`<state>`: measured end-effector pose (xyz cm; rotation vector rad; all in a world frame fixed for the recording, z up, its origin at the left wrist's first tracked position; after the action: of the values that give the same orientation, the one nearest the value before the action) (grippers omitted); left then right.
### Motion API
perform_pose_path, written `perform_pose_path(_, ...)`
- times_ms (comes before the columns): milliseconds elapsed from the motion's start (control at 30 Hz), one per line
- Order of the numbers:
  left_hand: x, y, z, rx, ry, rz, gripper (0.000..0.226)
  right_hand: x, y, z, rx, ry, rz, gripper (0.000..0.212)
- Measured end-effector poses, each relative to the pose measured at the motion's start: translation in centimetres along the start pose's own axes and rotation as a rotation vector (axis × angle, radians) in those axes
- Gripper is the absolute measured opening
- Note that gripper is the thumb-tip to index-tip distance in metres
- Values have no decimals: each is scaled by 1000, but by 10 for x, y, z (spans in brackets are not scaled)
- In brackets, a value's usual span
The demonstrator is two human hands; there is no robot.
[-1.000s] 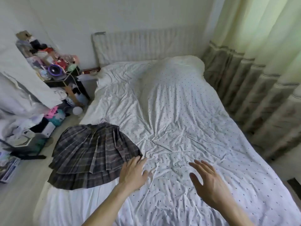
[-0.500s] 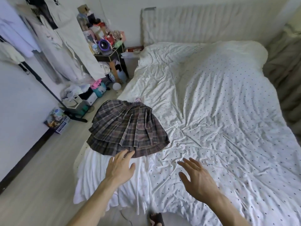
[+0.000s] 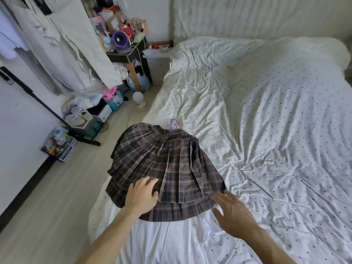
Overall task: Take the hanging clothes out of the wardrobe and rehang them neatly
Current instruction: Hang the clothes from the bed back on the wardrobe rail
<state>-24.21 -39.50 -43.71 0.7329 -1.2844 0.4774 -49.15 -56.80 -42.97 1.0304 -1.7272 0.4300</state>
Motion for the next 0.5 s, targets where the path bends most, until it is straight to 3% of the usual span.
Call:
perform_pose_path(67,-4,-50,-21,-31,-1,-37,54,-19,-43,-13,-21,-7,-52,37)
perform_pose_path(367,-30,-277,-94,-61,-96,-146,59,-106,-222,-57,-125,5,-245,61)
perform_pose_path(500,-41,-355,-101,-97,-127,-113,63,-143,-274,-62,-171,13,-244,73)
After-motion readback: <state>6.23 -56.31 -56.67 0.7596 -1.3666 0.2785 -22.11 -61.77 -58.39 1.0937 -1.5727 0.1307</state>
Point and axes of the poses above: each hand's wrist, its own y-axis away from the middle knuckle, its own x-axis out of the back of the hand, z = x × y, the point moved 5 cm from there along -y, towards the middle knuckle, and after that the axes turned 13 degrees about z, right-handed, at the moved point
